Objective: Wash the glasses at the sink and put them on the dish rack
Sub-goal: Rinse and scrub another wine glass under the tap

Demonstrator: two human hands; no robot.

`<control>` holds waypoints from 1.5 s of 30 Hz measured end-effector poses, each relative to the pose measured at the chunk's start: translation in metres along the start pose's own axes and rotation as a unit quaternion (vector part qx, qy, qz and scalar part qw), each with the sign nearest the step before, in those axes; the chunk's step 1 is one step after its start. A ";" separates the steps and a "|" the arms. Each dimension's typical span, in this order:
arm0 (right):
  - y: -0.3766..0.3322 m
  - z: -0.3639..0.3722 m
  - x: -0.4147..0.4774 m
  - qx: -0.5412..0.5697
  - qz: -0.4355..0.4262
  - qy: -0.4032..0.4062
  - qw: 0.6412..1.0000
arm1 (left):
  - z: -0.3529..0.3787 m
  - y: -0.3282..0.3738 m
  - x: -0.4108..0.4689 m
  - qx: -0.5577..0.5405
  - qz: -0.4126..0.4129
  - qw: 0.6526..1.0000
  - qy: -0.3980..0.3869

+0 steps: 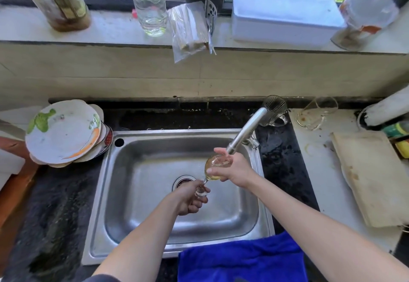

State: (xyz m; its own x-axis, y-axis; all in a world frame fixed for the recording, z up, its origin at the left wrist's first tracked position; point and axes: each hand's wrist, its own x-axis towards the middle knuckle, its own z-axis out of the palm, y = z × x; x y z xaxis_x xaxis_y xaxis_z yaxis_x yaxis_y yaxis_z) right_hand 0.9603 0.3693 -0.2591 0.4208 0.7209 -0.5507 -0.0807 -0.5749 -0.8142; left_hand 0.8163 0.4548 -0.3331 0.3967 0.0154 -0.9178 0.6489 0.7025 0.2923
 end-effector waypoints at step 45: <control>0.023 0.009 -0.003 0.178 0.129 0.053 0.974 | -0.013 0.042 -0.064 0.310 0.263 0.858 0.315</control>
State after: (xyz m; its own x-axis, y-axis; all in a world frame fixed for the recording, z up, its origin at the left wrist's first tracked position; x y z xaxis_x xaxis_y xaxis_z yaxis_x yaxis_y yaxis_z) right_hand 0.9492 0.3575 -0.2775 0.4344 0.5151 -0.7389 -0.4960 -0.5479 -0.6736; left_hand 0.8096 0.4932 -0.2653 0.4383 0.7325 -0.5208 0.7854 -0.0304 0.6182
